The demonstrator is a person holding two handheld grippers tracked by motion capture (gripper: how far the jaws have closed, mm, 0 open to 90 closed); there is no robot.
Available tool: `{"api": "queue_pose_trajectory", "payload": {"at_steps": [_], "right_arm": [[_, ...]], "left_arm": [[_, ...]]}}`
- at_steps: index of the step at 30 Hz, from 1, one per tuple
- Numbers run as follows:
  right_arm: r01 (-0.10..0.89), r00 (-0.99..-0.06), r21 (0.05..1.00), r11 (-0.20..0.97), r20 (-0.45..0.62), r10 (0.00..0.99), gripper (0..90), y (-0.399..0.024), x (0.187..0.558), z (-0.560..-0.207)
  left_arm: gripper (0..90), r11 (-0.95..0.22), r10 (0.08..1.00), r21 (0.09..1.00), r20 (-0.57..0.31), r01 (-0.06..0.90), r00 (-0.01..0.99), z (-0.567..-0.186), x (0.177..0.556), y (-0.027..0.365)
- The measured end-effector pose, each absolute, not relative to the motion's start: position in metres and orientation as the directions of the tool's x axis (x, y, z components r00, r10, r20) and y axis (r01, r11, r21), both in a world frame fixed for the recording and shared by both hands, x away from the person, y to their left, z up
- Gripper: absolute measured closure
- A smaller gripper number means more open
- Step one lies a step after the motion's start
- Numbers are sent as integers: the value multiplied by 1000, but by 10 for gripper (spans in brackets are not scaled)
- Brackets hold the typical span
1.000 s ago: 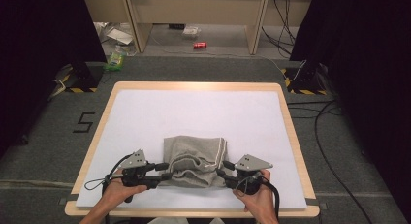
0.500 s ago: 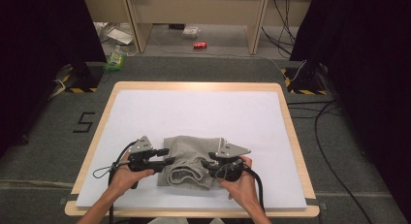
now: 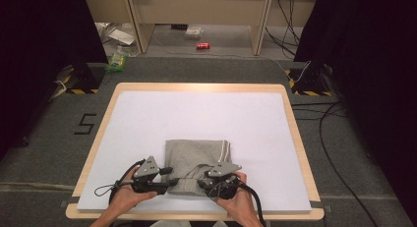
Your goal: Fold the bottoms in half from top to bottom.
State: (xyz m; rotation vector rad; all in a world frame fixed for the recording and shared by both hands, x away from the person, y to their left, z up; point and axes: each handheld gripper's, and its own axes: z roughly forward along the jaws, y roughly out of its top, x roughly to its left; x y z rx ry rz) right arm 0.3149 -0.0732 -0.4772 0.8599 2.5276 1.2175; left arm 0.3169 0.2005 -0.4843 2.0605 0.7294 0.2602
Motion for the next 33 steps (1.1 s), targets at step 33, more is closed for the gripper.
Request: {"api": "queue_pose_trajectory", "payload": {"at_steps": [33], "right_arm": [[443, -726, 811, 382, 76, 683, 433, -98, 349, -449]], "left_arm": [[409, -310, 660, 830, -163, 463, 734, -463, 361, 219]]}}
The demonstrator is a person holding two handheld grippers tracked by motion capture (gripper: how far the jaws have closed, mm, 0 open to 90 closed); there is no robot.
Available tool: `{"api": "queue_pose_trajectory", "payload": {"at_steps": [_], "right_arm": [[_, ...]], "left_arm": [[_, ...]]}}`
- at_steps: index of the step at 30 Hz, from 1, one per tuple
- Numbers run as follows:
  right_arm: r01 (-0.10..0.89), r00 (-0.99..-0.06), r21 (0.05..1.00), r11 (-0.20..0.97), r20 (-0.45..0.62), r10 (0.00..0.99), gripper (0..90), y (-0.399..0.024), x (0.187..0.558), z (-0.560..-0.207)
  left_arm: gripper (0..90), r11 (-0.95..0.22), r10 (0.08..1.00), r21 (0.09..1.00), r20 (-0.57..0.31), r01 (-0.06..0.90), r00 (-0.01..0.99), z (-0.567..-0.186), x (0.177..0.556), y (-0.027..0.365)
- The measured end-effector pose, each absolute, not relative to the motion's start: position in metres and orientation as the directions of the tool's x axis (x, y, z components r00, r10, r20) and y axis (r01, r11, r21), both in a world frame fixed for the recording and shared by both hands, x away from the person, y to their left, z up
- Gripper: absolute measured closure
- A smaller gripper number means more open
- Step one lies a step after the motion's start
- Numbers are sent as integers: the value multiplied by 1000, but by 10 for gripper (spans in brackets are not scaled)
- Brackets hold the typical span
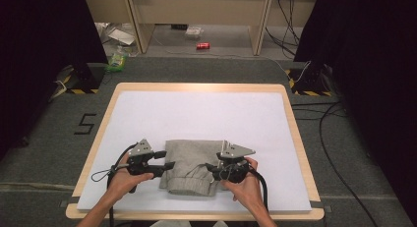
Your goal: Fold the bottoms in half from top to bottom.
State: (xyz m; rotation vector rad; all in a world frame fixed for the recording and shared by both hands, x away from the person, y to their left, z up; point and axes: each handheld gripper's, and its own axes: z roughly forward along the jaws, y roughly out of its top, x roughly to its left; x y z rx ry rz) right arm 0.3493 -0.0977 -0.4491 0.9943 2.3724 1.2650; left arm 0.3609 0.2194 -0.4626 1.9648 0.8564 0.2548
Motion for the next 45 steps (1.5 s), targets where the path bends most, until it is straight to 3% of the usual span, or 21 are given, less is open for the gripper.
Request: {"api": "queue_pose_trajectory", "payload": {"at_steps": [24, 45], "right_arm": [[522, -616, 788, 326, 84, 783, 403, -126, 397, -456], [540, -608, 767, 346, 71, 791, 384, -115, 414, -462]], "left_arm": [[323, -301, 726, 787, -177, 539, 665, -468, 412, 218], [291, -296, 752, 744, -205, 599, 626, -481, 438, 217]]}}
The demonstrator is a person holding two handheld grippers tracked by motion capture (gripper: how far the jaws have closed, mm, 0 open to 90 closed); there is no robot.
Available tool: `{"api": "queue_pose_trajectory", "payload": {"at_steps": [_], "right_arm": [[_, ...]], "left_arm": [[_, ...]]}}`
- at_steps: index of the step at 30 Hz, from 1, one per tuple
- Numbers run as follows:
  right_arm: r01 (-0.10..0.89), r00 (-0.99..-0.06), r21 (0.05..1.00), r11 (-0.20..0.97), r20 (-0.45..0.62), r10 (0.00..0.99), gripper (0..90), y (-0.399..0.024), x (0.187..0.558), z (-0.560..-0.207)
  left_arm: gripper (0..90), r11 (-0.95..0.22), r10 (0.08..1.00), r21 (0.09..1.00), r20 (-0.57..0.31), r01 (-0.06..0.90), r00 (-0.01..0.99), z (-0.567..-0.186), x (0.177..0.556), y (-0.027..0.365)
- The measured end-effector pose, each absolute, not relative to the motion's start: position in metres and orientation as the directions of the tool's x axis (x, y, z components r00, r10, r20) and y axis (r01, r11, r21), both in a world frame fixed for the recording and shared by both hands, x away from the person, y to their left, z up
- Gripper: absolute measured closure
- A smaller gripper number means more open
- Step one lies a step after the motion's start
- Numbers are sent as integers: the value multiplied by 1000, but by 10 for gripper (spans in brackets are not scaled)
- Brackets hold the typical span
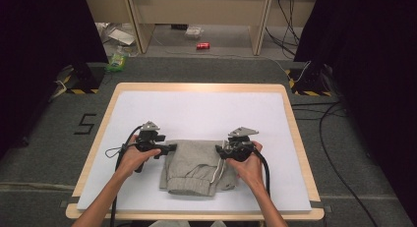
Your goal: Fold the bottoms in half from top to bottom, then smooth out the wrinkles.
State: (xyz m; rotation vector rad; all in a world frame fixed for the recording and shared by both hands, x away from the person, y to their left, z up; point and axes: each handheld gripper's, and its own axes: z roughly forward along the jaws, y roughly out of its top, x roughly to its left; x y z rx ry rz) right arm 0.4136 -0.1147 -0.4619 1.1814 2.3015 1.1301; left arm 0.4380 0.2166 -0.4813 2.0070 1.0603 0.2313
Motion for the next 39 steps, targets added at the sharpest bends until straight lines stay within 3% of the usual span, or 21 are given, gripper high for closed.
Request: {"api": "queue_pose_trajectory", "payload": {"at_steps": [10, 19, 24, 28, 34, 39], "right_arm": [[567, -596, 747, 348, 81, 799, 359, -115, 421, -469], [588, -599, 718, 373, 77, 797, 381, -117, 425, -482], [598, -597, 712, 368, 89, 797, 389, -118, 427, -487], [636, -564, 710, 302, 160, 810, 419, -123, 428, -490], [626, -565, 712, 317, 134, 814, 435, -121, 428, -490], [622, -565, 722, 303, 147, 812, 558, -121, 427, -490]], "left_arm": [[264, -327, 755, 733, -177, 596, 632, -495, 442, 212], [308, -368, 752, 749, -109, 551, 650, -497, 439, 210], [376, -350, 747, 760, -126, 547, 652, -498, 438, 213], [429, -332, 753, 766, -136, 550, 644, -499, 438, 215], [561, -324, 736, 772, -157, 547, 658, -499, 434, 213], [667, -307, 725, 780, -180, 545, 665, -501, 433, 213]]}}
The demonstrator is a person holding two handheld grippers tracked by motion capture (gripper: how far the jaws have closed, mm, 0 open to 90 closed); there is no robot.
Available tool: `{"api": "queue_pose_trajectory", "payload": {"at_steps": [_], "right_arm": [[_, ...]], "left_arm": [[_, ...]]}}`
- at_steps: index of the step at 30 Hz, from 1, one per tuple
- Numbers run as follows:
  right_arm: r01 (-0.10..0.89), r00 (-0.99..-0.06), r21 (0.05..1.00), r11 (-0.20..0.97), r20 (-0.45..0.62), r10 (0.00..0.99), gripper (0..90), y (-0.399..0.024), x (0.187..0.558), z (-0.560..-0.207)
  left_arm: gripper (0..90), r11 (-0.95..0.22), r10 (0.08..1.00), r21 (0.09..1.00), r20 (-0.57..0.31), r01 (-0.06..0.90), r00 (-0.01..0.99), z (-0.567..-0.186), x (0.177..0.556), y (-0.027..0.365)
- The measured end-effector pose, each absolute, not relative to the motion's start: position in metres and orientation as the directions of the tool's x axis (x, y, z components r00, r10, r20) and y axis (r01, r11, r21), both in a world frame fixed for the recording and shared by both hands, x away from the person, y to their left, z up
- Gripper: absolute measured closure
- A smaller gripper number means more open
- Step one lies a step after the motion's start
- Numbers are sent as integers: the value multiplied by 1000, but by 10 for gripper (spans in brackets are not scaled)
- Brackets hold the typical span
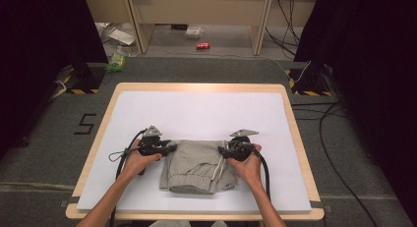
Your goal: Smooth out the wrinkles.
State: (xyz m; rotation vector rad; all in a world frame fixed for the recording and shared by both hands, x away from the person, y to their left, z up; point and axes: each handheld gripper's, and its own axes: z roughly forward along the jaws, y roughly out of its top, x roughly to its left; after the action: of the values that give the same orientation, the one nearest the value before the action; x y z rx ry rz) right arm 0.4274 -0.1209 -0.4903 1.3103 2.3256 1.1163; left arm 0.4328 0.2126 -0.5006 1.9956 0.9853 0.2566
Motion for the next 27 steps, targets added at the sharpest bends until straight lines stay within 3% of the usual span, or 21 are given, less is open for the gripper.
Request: {"api": "queue_pose_trajectory", "payload": {"at_steps": [5, 10, 27], "right_arm": [[592, -588, 737, 326, 118, 800, 674, -119, 426, -488], [575, -592, 746, 337, 95, 800, 720, -118, 430, -485], [566, -549, 751, 340, 36, 835, 726, -106, 490, -476]], "left_arm": [[774, -327, 714, 787, -157, 523, 683, -499, 433, 210], [800, -346, 717, 790, -125, 506, 685, -497, 439, 208], [797, -369, 773, 764, -64, 529, 632, -489, 494, 198]]}}
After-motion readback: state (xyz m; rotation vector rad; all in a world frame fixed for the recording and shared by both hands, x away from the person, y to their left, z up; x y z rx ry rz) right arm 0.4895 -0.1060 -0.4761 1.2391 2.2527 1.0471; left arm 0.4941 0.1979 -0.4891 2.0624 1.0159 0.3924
